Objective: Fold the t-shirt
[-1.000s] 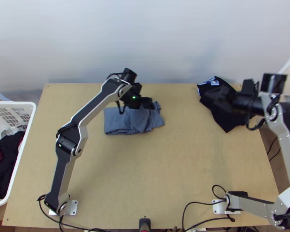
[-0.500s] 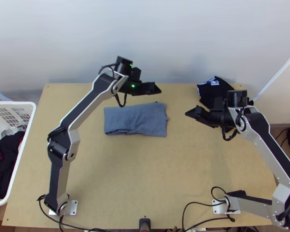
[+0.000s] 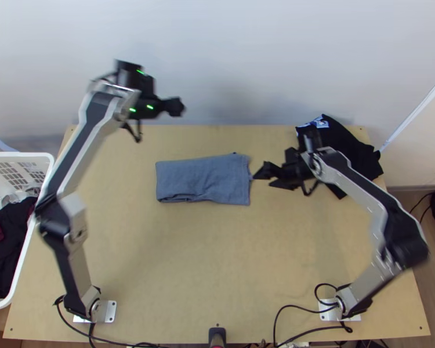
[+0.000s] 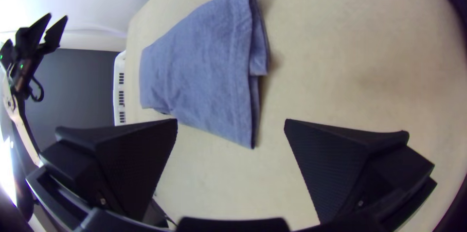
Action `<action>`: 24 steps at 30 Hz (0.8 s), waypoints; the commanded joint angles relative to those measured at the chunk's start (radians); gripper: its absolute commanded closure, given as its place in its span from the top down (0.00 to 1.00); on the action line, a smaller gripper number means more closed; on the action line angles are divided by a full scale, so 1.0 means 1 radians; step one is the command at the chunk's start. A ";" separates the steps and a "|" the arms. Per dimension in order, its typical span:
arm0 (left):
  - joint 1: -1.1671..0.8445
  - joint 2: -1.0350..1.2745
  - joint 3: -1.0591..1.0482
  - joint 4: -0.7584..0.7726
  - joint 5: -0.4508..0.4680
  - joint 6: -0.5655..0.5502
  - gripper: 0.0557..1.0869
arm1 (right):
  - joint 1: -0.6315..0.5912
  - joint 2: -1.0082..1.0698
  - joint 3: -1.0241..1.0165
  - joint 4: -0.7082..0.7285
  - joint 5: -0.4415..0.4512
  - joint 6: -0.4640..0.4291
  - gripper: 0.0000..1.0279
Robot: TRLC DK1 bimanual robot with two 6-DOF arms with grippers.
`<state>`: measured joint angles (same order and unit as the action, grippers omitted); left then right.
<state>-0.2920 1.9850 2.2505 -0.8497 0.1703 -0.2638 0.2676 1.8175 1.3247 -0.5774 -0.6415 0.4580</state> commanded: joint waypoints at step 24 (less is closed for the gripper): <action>0.574 -0.482 -0.014 -0.153 -0.130 0.262 0.96 | 0.004 0.367 0.312 -0.030 -0.076 -0.093 0.97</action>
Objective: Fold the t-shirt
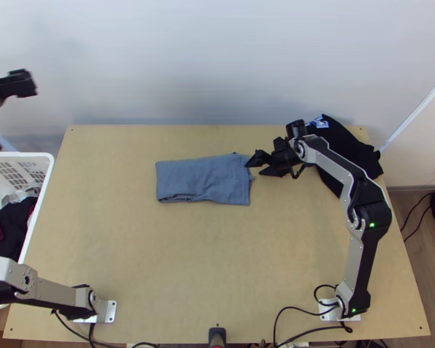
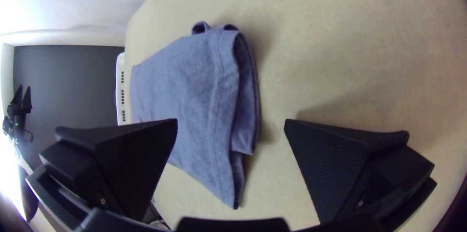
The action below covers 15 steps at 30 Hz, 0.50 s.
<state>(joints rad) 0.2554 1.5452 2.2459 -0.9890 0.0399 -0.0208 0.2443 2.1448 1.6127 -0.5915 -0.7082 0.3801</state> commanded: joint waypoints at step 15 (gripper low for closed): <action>0.139 -0.105 -0.009 -0.045 0.000 0.051 0.96 | 0.231 0.231 0.365 -0.105 -0.011 0.052 0.96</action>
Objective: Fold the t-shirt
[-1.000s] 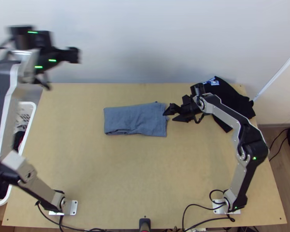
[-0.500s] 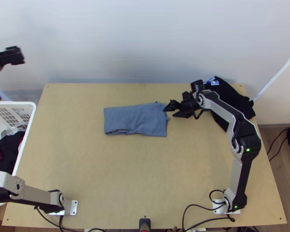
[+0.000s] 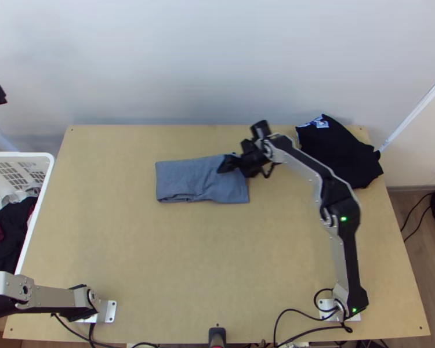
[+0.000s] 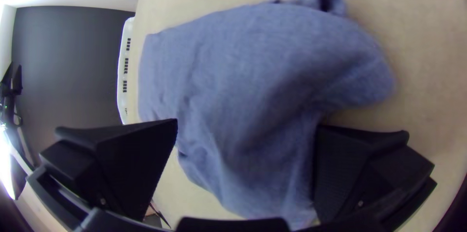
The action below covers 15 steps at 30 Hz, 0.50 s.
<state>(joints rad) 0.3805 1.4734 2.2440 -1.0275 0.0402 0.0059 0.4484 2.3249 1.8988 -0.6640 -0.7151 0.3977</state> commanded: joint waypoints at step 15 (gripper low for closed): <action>0.038 -0.056 -0.007 -0.020 0.000 0.037 0.96 | 0.007 -0.033 0.098 -0.077 -0.041 0.118 0.03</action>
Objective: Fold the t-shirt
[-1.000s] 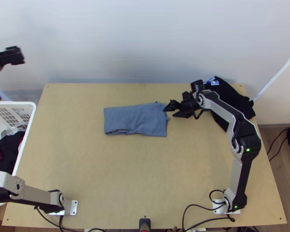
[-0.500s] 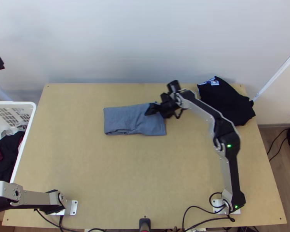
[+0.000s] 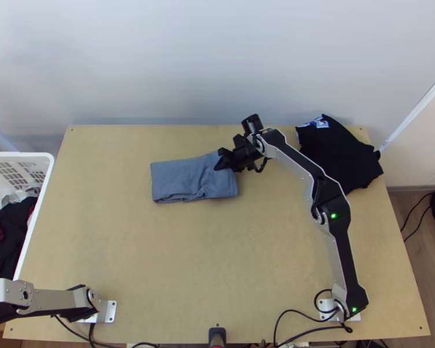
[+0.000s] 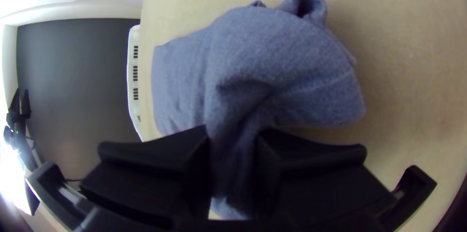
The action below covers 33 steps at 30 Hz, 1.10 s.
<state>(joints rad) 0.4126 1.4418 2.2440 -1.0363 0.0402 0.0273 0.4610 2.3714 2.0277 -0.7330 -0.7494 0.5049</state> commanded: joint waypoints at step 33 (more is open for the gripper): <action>0.031 -0.008 -0.011 0.004 0.000 0.014 0.96 | -0.487 -0.479 0.025 0.299 0.125 0.225 0.03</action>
<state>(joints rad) 0.4343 1.4418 2.2429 -1.0416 0.0402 0.0273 0.0021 1.9297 2.0052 -0.4564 -0.6334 0.7036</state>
